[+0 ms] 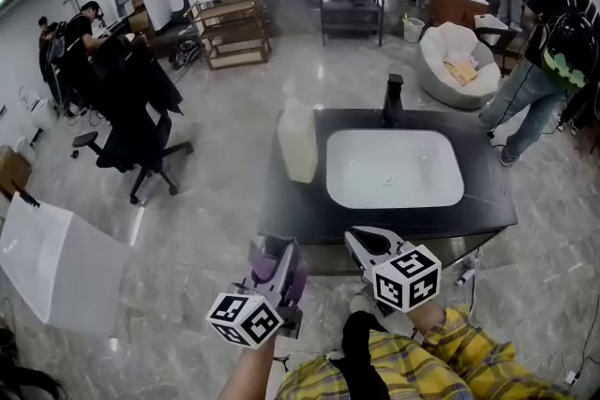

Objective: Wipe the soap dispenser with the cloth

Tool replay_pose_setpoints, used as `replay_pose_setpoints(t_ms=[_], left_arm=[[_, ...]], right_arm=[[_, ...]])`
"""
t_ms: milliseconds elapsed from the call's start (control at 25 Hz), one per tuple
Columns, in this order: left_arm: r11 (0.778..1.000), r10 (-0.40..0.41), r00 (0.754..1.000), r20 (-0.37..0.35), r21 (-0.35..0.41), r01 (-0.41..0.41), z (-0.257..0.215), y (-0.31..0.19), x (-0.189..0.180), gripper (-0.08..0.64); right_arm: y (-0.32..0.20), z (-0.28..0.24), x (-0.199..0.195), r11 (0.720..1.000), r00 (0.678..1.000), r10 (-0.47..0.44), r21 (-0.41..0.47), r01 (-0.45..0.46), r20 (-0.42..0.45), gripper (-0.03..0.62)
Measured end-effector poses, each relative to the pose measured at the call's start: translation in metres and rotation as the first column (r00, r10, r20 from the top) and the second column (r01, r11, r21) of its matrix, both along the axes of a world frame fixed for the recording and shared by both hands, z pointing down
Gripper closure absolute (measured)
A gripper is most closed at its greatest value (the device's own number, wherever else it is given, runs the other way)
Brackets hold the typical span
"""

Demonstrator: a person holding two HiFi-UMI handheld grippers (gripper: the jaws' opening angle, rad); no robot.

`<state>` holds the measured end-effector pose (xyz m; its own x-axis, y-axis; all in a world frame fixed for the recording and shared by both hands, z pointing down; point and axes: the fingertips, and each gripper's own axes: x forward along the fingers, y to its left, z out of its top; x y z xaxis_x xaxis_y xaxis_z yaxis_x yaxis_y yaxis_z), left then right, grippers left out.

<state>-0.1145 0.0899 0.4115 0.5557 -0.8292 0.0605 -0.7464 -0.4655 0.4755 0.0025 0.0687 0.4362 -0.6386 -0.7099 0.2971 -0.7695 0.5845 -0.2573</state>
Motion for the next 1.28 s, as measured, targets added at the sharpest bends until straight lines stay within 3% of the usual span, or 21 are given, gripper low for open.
replay_pose_setpoints(t_ms=[440, 1280], left_arm=[[1.000, -0.016, 0.999, 0.033, -0.010, 0.016, -0.014, -0.090, 0.036, 0.492], [0.979, -0.193, 0.979, 0.063, 0.074, 0.188, -0.034, -0.201, 0.049, 0.492]], right_arm=[[-0.091, -0.013, 0.024, 0.999, 0.999, -0.043, -0.009, 0.043, 0.013, 0.586], [-0.200, -0.011, 0.048, 0.988, 0.987, -0.156, 0.008, 0.155, 0.043, 0.586]])
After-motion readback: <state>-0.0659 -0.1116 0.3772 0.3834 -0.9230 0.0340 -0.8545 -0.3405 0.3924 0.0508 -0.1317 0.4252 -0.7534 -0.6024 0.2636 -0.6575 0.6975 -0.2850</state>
